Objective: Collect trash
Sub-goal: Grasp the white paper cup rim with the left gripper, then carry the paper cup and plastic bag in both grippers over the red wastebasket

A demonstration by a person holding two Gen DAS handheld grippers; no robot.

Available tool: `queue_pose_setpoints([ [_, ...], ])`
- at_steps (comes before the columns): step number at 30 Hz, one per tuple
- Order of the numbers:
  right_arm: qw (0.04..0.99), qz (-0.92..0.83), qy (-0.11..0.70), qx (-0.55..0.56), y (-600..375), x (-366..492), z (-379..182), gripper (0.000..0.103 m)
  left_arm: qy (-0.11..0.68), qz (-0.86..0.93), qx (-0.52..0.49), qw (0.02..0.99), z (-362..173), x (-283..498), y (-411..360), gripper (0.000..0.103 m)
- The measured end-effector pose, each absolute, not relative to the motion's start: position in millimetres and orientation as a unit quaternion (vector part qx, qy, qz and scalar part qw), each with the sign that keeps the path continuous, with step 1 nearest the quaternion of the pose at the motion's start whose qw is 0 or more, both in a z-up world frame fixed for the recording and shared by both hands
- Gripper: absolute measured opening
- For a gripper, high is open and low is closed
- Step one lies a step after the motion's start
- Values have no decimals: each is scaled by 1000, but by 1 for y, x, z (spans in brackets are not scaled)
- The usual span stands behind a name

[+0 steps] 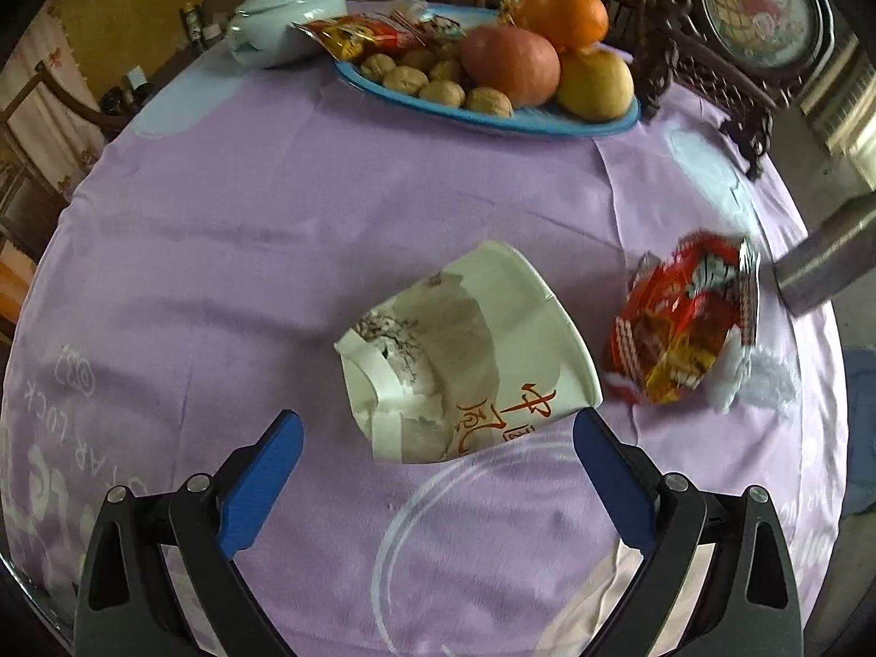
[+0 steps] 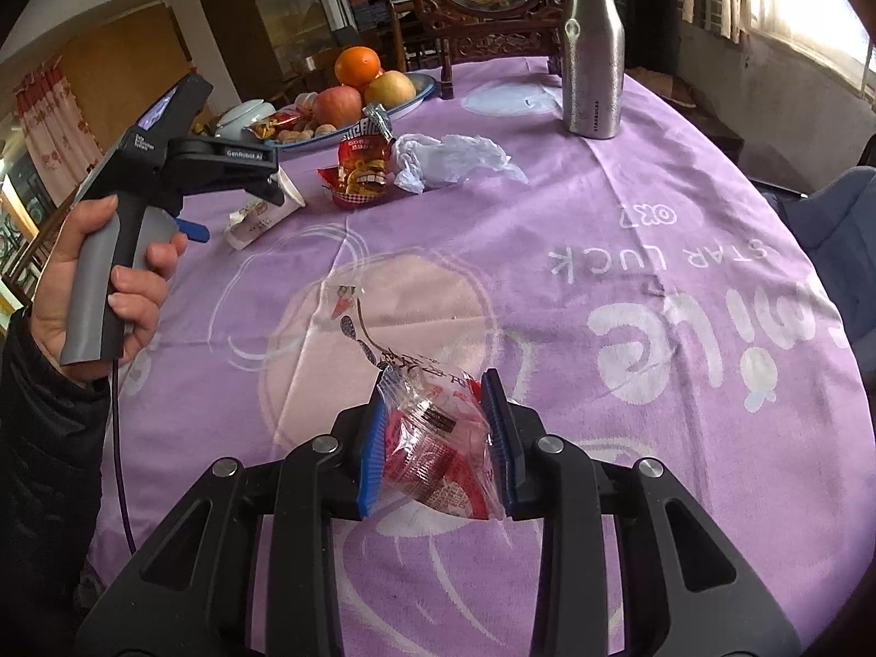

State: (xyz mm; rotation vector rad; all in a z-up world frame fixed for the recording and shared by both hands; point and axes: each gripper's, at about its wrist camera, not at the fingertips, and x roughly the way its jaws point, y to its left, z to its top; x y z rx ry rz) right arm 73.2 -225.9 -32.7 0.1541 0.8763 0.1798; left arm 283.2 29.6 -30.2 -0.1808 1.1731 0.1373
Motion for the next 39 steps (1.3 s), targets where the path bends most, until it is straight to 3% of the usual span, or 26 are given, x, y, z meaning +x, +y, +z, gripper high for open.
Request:
queue_pose_setpoints([
  [5,897,98,425,76,-222,77,-34,34,551,61,-98,827,-25,292,29,97],
  [12,893,102,430,82,-224,78,-35,34,540,59,7,839,-30,314,13,97],
  [26,891,103,432,92,-223,77,-32,35,573,12,-71,817,-58,325,20,97],
  [28,892,101,432,92,-222,77,-32,35,571,15,-58,819,-62,323,15,94],
  [30,892,101,430,92,-222,77,-30,35,561,34,-25,827,-62,319,7,78],
  [39,895,94,425,99,-227,68,-26,35,516,31,2,856,-24,286,-3,77],
])
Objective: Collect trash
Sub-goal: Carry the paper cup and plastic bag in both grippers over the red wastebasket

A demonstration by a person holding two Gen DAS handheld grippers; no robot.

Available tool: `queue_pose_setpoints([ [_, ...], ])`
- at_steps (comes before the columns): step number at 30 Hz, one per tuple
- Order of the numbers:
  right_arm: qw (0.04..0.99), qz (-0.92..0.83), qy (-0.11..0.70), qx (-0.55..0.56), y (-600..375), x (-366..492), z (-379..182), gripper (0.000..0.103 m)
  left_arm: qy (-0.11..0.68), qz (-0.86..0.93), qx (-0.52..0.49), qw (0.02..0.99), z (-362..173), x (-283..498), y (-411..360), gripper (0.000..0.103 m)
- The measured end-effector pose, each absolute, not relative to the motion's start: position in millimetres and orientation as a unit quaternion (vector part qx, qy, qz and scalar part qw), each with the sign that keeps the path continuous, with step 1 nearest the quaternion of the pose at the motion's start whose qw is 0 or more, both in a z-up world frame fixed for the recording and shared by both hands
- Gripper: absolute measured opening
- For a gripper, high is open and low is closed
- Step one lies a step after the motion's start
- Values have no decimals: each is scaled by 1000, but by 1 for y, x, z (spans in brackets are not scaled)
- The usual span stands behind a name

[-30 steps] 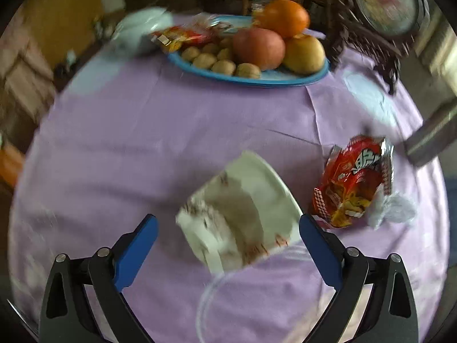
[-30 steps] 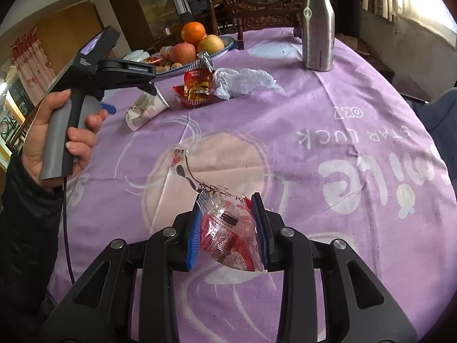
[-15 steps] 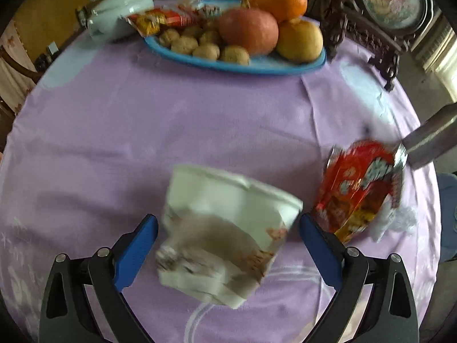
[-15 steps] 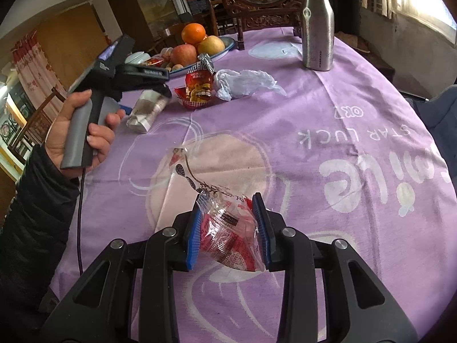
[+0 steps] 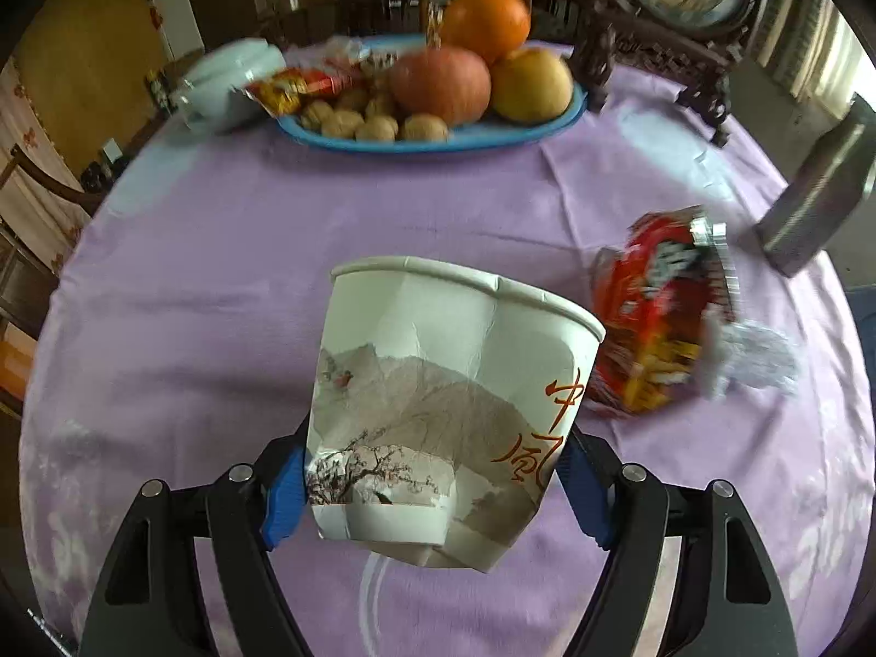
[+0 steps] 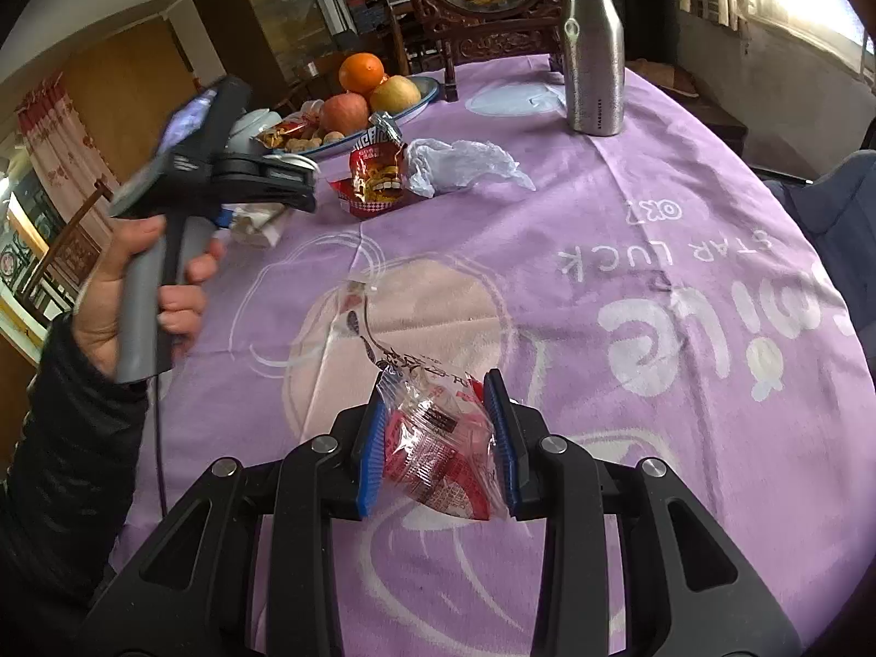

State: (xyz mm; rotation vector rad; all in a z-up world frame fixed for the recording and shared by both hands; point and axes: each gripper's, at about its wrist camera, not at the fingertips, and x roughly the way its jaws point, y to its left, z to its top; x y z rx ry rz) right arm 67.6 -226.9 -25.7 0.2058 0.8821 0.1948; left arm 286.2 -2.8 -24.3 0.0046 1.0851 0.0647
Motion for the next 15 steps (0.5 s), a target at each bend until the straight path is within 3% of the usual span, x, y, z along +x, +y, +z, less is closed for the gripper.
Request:
queue_pose_setpoints([
  [15,910,49,407,63,-226,12,-16,34,446,-58,53,892,18,146,-27,77],
])
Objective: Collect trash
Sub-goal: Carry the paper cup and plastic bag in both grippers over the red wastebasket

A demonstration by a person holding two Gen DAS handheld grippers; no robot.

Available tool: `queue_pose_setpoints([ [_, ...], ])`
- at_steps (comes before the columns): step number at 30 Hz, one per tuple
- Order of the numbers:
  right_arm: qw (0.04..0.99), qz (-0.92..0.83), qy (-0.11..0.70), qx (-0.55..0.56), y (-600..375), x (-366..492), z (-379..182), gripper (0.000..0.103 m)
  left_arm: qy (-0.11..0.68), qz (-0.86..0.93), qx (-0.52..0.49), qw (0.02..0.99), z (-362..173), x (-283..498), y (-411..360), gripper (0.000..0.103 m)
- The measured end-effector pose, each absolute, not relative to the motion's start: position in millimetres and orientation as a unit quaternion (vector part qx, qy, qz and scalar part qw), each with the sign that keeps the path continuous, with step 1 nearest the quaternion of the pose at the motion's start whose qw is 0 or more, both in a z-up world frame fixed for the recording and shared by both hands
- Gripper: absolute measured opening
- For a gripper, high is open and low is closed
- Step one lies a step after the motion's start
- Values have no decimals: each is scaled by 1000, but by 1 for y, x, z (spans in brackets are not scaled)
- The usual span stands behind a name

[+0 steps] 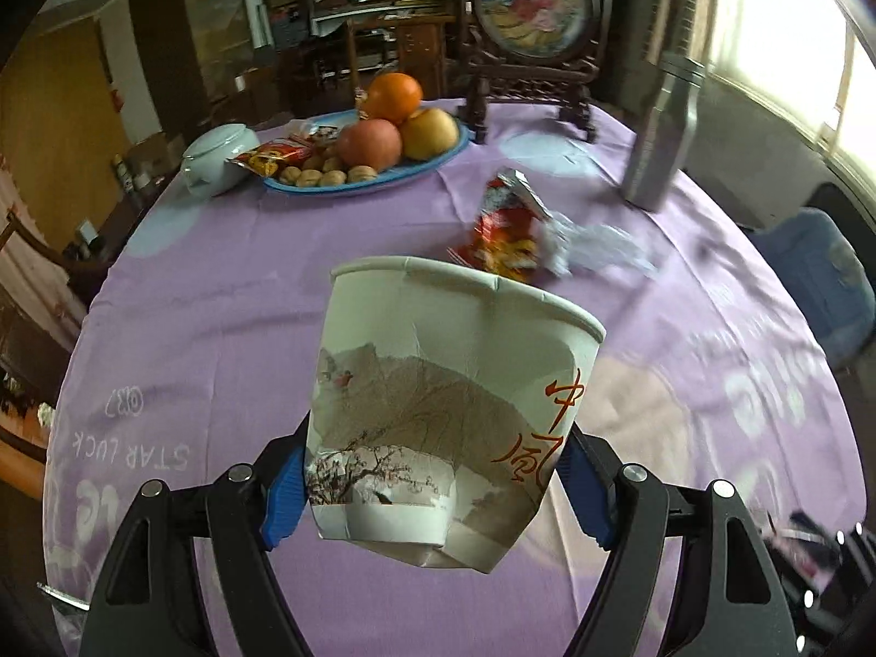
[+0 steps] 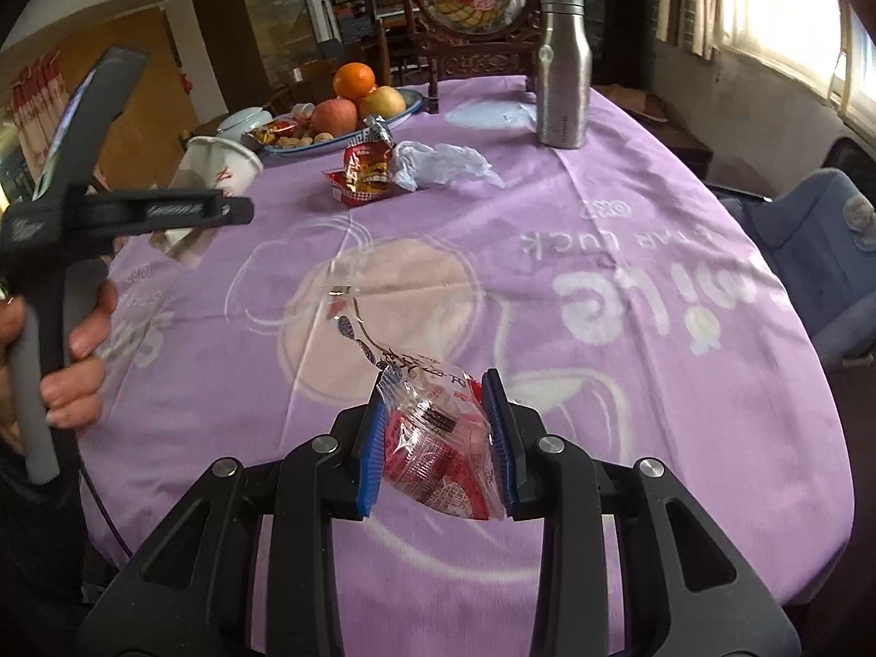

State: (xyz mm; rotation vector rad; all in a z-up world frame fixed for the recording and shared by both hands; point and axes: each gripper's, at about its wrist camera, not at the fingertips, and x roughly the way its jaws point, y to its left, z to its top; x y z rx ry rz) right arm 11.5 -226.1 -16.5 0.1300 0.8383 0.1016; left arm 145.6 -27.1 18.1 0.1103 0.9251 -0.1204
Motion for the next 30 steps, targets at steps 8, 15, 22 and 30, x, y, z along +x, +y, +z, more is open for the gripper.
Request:
queue_pose_setpoints([
  [8,914,17,396,91,-253,-27,-15,34,454,-99,65,883,14,108,-50,77],
  [15,916,-14,384,116,-281,-61,-13,34,451,-158,88,874,12,66,-88,77],
  [22,920,-26,371,124,-294,-88,-10,34,447,-210,116,862,12,28,-122,77],
  [30,920,-49,362,139,-315,-122,-11,34,441,-261,151,845,8,-11,-157,77],
])
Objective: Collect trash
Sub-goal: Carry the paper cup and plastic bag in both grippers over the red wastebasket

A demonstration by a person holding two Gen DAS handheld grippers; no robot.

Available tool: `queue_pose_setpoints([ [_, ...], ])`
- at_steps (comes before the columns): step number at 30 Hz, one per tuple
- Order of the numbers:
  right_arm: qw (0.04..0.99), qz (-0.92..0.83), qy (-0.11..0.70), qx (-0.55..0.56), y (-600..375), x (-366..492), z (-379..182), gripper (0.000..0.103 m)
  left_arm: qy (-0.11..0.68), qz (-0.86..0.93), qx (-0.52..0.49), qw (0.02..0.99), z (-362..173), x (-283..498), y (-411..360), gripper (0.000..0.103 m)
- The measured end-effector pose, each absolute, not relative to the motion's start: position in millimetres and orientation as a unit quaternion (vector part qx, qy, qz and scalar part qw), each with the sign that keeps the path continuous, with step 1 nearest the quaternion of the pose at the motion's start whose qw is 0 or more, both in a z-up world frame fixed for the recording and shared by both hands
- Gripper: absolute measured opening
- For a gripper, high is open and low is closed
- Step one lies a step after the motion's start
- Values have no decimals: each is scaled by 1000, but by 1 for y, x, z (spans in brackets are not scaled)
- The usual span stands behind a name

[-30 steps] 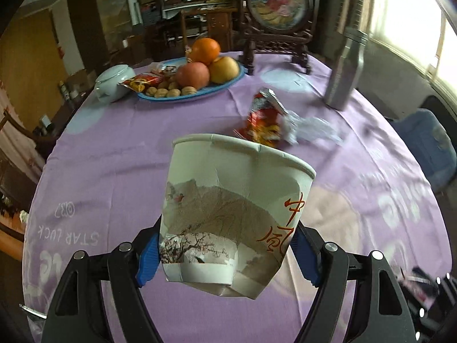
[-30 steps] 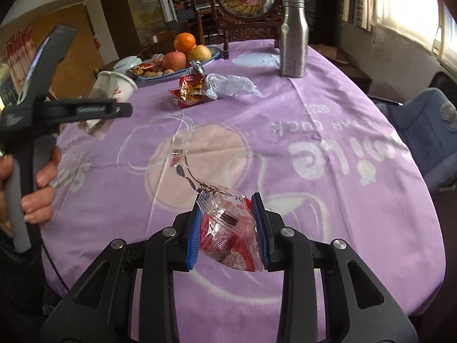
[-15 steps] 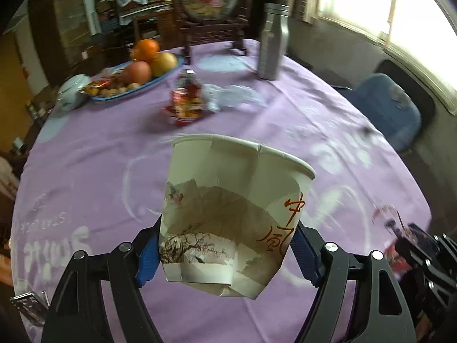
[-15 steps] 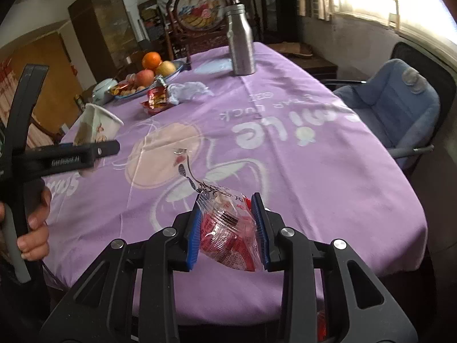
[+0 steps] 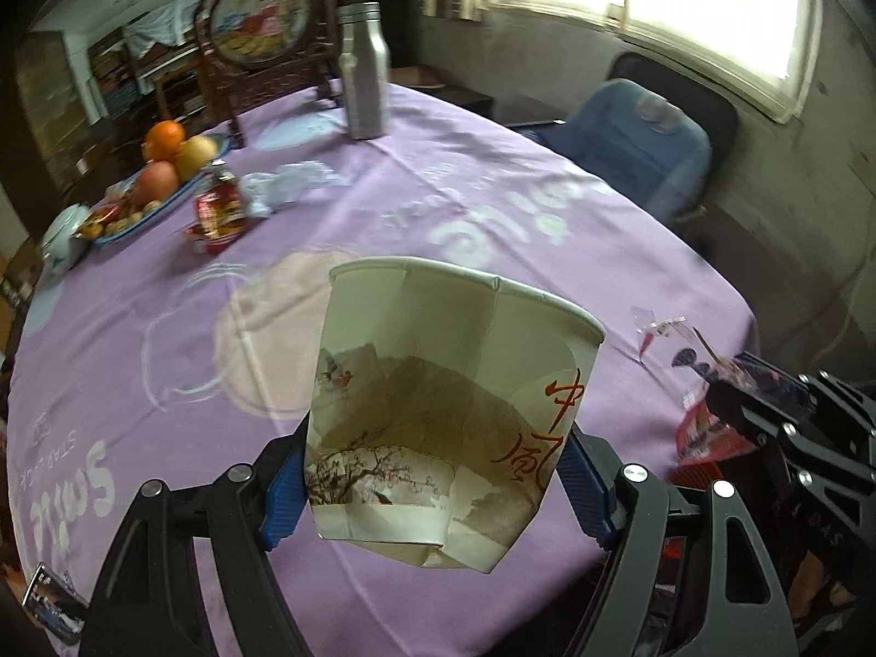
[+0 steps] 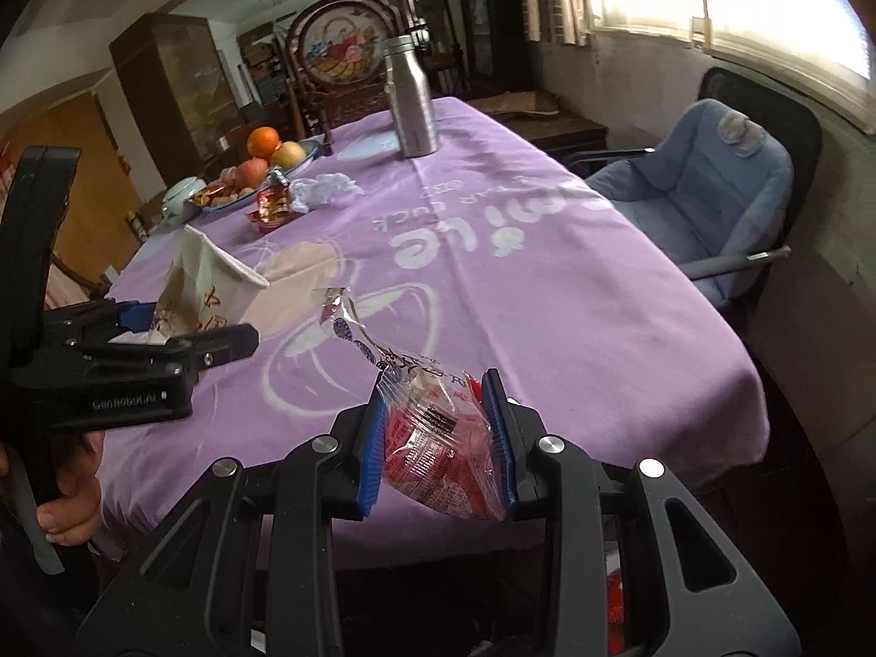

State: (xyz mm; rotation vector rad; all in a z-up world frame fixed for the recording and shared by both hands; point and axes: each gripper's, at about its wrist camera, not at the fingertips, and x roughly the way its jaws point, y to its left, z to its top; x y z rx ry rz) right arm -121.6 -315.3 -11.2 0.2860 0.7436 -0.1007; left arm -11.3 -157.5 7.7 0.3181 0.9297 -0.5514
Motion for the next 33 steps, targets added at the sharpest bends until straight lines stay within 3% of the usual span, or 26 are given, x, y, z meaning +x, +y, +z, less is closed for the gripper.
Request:
queue_pose_setpoints([
  [18,902,-131,373,172,-383,-211,-37,34,411,-393,257,782,-10,-116,-257,77],
  [27,862,-180,419,220,-434,-254,-86,34,402,-458,313,728,-47,-167,-318,77],
  [33,820,-217,449,282,-470,-286,-142,34,424,-494,353,672,-103,-193,-362,77],
])
